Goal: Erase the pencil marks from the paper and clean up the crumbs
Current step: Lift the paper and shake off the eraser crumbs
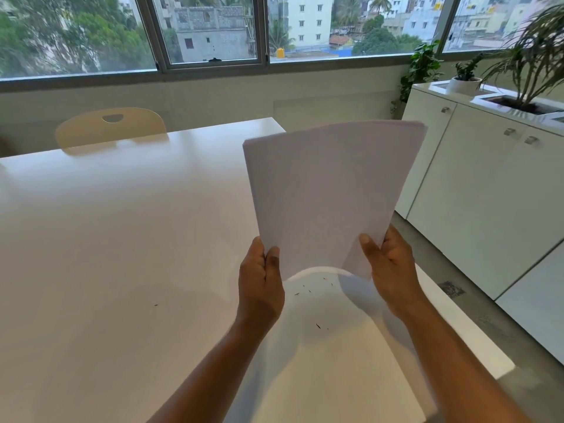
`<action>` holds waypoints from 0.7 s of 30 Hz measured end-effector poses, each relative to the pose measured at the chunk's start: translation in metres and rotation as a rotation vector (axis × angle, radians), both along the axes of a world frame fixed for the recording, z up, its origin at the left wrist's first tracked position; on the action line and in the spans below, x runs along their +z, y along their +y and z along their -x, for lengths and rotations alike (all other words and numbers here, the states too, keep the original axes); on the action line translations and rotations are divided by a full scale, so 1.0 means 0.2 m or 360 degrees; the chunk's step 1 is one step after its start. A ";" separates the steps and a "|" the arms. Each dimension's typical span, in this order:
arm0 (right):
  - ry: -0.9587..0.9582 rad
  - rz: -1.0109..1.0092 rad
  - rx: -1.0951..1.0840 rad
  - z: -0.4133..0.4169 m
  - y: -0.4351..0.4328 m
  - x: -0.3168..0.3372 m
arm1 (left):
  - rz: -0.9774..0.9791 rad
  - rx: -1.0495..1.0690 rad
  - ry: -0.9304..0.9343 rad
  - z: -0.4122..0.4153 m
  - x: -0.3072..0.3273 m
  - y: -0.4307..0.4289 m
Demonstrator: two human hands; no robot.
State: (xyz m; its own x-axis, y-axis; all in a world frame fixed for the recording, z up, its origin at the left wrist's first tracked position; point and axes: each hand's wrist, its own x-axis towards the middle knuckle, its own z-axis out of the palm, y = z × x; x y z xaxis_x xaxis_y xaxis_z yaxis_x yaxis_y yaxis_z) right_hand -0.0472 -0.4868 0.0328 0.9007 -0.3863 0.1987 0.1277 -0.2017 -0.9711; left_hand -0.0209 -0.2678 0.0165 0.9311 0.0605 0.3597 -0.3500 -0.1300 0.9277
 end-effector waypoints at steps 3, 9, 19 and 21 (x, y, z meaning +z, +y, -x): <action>0.0108 -0.0015 0.0003 -0.01 0.00 -0.02 | -0.0016 -0.0035 0.0094 0.00 -0.03 -0.01; 0.0089 0.0093 0.0023 -0.01 0.00 0.01 | -0.0086 0.0009 0.0062 -0.03 -0.05 -0.02; 0.0163 0.0037 0.0119 -0.09 0.14 0.18 | 0.0130 0.0159 0.0267 -0.07 0.17 0.15; 0.0186 0.0047 0.0129 -0.12 0.22 0.20 | 0.0209 0.0199 0.0378 -0.09 0.20 0.26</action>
State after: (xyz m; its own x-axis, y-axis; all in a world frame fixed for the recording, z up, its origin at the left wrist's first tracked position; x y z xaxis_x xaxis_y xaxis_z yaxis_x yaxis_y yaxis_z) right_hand -0.0239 -0.4422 0.0724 0.9464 -0.3067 0.1010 0.0314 -0.2240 -0.9741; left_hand -0.0034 -0.2149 0.0566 0.9707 0.2113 0.1141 -0.1098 -0.0320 0.9934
